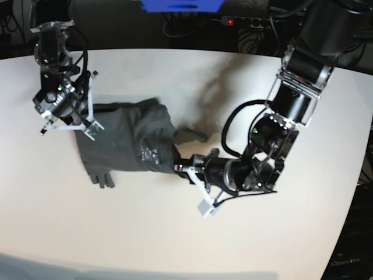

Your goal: Fold the T-shirt properly

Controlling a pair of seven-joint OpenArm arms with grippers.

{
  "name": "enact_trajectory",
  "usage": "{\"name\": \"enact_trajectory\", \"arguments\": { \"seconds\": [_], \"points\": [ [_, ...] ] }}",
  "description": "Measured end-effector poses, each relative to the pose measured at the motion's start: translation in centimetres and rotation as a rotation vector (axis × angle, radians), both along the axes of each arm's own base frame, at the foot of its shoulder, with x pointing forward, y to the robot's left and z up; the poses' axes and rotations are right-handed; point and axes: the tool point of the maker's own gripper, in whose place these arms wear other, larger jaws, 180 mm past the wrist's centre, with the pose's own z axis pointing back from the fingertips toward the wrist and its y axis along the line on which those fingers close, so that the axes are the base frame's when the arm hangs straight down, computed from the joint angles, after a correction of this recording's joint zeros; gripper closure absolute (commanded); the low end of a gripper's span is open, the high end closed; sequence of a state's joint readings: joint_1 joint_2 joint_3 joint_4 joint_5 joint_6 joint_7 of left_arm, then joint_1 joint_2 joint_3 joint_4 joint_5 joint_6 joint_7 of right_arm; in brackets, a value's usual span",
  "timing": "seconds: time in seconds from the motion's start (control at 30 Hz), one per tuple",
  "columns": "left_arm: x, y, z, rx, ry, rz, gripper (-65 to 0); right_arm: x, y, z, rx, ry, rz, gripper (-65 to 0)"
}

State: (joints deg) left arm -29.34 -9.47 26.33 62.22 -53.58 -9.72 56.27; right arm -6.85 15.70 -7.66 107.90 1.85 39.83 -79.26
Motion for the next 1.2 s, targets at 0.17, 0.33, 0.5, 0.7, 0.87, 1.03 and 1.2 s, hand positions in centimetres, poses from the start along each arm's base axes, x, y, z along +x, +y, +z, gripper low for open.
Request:
{"name": "enact_trajectory", "arguments": {
  "seconds": [0.17,0.33,0.5,0.7,0.87,1.03,1.2],
  "points": [
    [0.1,-0.2,-0.6,0.040,-0.051,-0.042,-2.4,1.3,1.8,0.3,0.029,-0.036,0.062,0.0],
    [0.0,-1.3,-1.4,0.083,-0.064,-0.066,-2.4,2.3,2.9,0.3,0.080,-0.079,0.094,0.0],
    [-0.5,-1.4,-2.4,0.101,-0.040,-0.067,-2.4,3.1,3.4,-0.6,0.125,-0.091,0.104,0.0],
    [-0.4,-1.5,-2.2,0.099,-0.046,-0.068,-2.4,5.2,2.1,0.0,0.104,-0.120,0.106,0.0],
    [-0.3,-1.2,-2.3,0.107,-0.046,-0.067,-2.4,6.8,1.1,1.5,0.070,-0.154,0.105,0.0],
    [-0.3,-1.2,-2.3,0.107,-0.045,-0.067,-2.4,7.9,0.1,2.6,0.038,-0.182,0.105,0.0],
    [-0.3,-1.1,-2.4,0.109,-0.044,-0.065,-2.4,8.1,0.9,2.3,0.065,-0.195,0.146,0.0]
  ]
}}
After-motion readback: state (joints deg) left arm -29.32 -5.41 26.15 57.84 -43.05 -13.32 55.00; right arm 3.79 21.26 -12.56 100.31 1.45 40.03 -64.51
